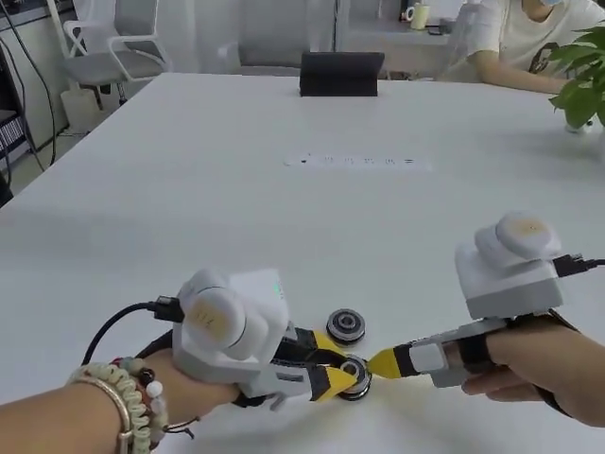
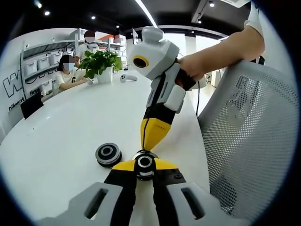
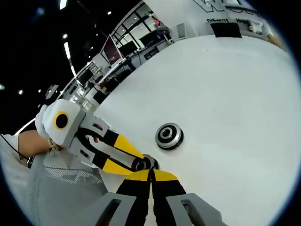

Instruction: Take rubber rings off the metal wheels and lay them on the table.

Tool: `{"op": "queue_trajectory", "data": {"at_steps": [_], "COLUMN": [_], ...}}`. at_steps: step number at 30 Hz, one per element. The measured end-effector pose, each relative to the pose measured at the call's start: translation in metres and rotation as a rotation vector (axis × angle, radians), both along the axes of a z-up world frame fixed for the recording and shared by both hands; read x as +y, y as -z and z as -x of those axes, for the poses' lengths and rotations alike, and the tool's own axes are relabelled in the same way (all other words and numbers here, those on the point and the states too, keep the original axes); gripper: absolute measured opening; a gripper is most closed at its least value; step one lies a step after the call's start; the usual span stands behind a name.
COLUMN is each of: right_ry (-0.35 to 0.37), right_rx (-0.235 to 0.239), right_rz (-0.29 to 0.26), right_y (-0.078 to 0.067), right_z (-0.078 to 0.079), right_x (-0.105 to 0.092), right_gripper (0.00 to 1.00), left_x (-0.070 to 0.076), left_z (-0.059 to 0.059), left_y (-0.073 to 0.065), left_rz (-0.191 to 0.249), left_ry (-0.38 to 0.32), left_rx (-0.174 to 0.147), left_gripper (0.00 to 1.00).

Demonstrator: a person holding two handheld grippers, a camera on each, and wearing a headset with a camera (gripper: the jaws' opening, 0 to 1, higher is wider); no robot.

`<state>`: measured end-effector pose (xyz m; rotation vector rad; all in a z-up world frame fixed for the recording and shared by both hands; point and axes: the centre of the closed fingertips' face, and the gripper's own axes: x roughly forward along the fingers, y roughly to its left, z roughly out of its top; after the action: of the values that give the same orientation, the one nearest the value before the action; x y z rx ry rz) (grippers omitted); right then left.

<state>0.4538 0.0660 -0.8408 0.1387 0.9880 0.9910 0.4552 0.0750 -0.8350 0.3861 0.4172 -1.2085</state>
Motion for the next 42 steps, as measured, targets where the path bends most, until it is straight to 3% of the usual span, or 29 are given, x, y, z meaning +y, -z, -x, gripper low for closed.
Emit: {"op": "queue_trajectory", "data": {"at_steps": [10, 42], "right_ry": [0.000, -0.019], "right_rx": [0.022, 0.023], "right_rz": [-0.023, -0.093], "right_y": [-0.004, -0.017], "right_z": [0.000, 0.005], "right_x": [0.003, 0.014], "right_gripper": [0.00, 0.00], "left_x": [-0.001, -0.001], "left_z": [0.000, -0.002], "left_y": [0.000, 0.000], "left_rz": [-0.017, -0.013], "left_ry": [0.018, 0.001], "left_rx": [-0.020, -0.025], "left_gripper": [0.07, 0.07]}}
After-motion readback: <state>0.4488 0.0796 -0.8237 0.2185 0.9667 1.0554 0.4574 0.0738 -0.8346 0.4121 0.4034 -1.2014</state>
